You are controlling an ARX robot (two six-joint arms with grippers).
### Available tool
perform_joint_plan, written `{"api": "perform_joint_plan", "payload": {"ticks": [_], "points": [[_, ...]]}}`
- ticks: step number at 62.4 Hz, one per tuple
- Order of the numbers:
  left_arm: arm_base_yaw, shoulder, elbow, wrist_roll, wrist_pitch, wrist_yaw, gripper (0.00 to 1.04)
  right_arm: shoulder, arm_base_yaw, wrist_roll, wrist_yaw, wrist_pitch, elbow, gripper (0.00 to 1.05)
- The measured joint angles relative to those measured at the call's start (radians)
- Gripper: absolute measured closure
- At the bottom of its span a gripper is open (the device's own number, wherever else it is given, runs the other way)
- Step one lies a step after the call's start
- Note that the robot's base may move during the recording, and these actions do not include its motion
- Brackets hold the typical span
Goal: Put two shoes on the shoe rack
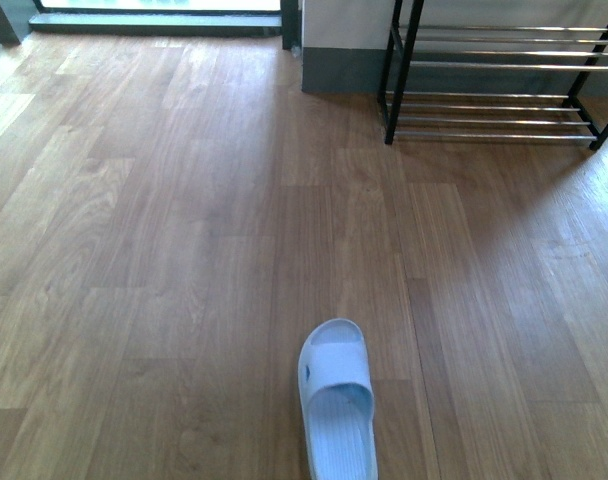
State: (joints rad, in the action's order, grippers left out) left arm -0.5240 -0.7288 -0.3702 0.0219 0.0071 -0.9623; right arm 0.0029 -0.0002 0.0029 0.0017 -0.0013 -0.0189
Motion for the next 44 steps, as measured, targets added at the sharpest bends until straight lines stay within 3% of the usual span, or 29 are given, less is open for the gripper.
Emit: {"api": "perform_joint_plan", "payload": {"ticks": [44], "points": [[0.002,0.001,0.003,0.000,0.000,-0.006,1.03,0.002,0.000,0.000,-0.005,0.000,0.000,0.09]]}}
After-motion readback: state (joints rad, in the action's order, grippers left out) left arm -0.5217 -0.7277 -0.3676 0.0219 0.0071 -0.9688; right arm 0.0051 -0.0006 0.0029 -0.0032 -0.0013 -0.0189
